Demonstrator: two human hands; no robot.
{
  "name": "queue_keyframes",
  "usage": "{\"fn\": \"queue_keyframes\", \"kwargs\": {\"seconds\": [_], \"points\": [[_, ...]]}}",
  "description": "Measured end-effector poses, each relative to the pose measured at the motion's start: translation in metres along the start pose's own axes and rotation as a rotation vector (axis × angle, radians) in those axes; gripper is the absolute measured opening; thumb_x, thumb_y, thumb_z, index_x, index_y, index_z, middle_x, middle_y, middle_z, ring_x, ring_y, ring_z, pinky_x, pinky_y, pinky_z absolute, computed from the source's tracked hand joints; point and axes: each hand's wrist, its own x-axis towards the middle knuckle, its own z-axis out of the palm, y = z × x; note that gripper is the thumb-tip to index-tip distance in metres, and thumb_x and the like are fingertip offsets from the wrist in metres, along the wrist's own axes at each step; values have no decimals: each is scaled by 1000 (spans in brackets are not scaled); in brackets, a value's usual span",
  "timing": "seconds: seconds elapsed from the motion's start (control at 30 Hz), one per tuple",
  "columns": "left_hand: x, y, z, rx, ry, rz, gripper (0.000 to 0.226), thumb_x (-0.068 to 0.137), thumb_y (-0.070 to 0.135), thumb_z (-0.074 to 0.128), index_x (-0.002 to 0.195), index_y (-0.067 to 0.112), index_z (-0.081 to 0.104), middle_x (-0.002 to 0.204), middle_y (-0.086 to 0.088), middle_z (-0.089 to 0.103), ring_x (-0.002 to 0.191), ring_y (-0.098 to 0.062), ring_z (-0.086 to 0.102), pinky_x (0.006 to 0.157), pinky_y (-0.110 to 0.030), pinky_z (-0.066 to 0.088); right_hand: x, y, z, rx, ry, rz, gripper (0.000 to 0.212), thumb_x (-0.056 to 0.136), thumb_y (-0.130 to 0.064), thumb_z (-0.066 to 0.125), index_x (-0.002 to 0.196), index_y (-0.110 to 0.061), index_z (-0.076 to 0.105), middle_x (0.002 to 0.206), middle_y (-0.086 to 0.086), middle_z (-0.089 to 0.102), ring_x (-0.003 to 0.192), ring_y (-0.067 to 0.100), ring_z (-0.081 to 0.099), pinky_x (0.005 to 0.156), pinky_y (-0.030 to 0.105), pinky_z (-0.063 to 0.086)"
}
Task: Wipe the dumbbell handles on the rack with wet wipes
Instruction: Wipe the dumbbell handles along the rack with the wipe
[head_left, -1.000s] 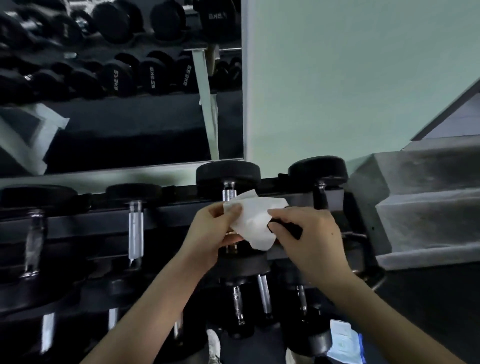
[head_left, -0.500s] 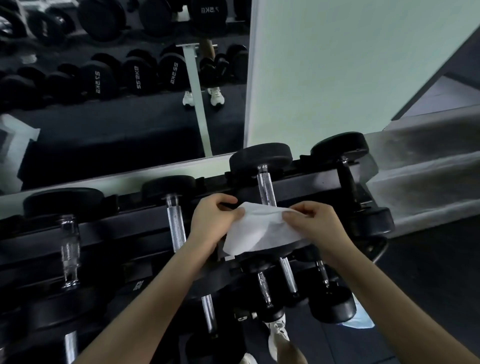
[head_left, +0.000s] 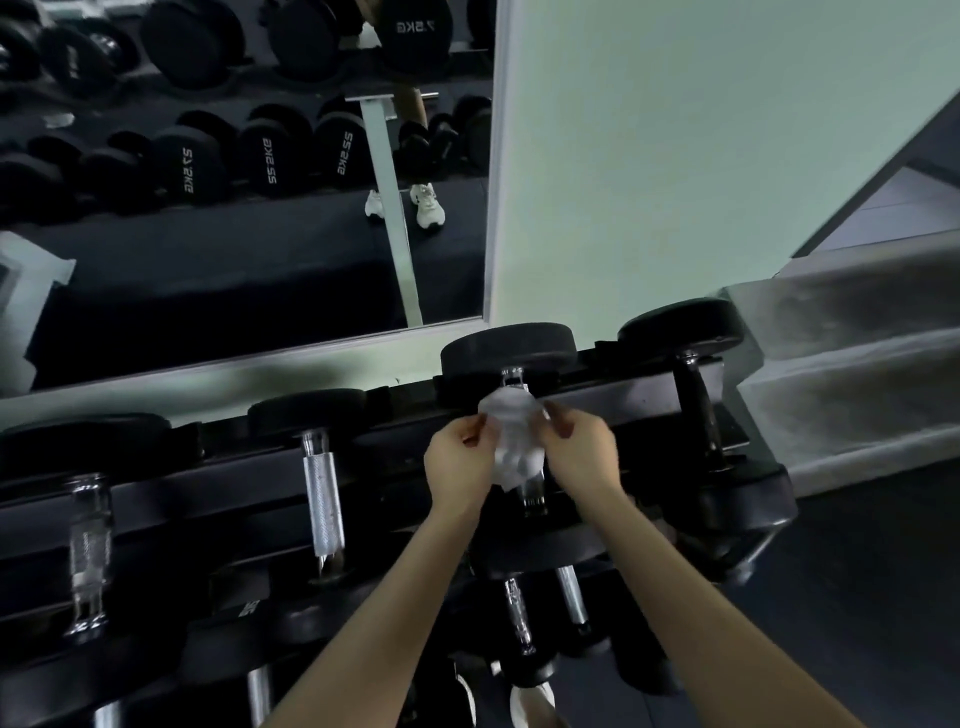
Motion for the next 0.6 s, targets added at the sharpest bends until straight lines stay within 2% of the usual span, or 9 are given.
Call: {"fn": "queue_keyframes", "kwargs": {"seconds": [0.03, 0.1, 0.2, 0.3, 0.37, 0.4, 0.47, 0.53, 0.6], "points": [[1, 0, 6, -55, -17, -32, 17, 89, 23, 61, 73, 21, 67, 77, -4, 70, 80, -20, 66, 72, -33, 52, 3, 0, 8, 30, -30, 17, 24, 90, -31, 57, 88, -10, 69, 88, 13, 72, 87, 31, 66, 71, 34, 51], [3, 4, 17, -156, -24, -116, 24, 90, 17, 59, 66, 16, 63, 69, -8, 66, 71, -19, 63, 66, -30, 50, 8, -2, 21, 106, -15, 51, 24, 89, -32, 59, 80, -12, 68, 78, 9, 71, 75, 26, 66, 62, 29, 47], [8, 14, 25, -323, 19, -235, 21, 90, 16, 60, 70, 16, 64, 69, -4, 64, 68, -13, 60, 63, -23, 48, 18, -3, 26, 324, 16, 132, 21, 86, -29, 65, 71, -15, 69, 73, 7, 72, 73, 21, 69, 70, 35, 56], [14, 27, 29, -509, 21, -393, 14, 89, 11, 61, 75, 13, 63, 74, -4, 64, 68, -14, 60, 77, -31, 52, 32, -7, 24, 447, -18, 170, 13, 84, -18, 68, 71, -19, 72, 78, 5, 74, 80, 18, 70, 82, 37, 56], [12, 31, 29, -616, -2, -436, 9, 89, 6, 60, 81, 8, 63, 82, -9, 66, 74, -18, 63, 87, -35, 52, 32, -3, 23, 485, -35, 167, 8, 84, -19, 69, 78, -18, 74, 80, 3, 74, 82, 17, 70, 84, 37, 56], [12, 28, 29, -606, -1, -424, 4, 88, 7, 61, 86, 7, 65, 88, -13, 68, 79, -21, 65, 89, -38, 52, 28, 0, 22, 497, -45, 168, 7, 83, -22, 70, 80, -18, 75, 80, 2, 75, 82, 15, 70, 82, 35, 56], [10, 23, 30, -530, 32, -397, 13, 85, 13, 67, 96, 6, 68, 99, -16, 69, 92, -26, 66, 92, -41, 51, 23, 5, 21, 501, -60, 177, 9, 82, -27, 71, 82, -20, 76, 78, 0, 75, 80, 13, 71, 79, 32, 57], [14, 25, 30, -479, 64, -374, 10, 85, 14, 68, 90, 5, 69, 88, -14, 69, 84, -26, 66, 83, -34, 53, 27, 1, 22, 515, -42, 208, 9, 82, -22, 70, 82, -17, 76, 77, 0, 75, 79, 13, 71, 76, 30, 57], [22, 33, 32, -470, 62, -369, 18, 90, 7, 60, 72, 6, 62, 68, -9, 61, 62, -21, 56, 59, -24, 44, 38, -12, 24, 538, 13, 249, 12, 82, -8, 64, 76, -11, 73, 75, 3, 73, 74, 16, 68, 63, 24, 54]]}}
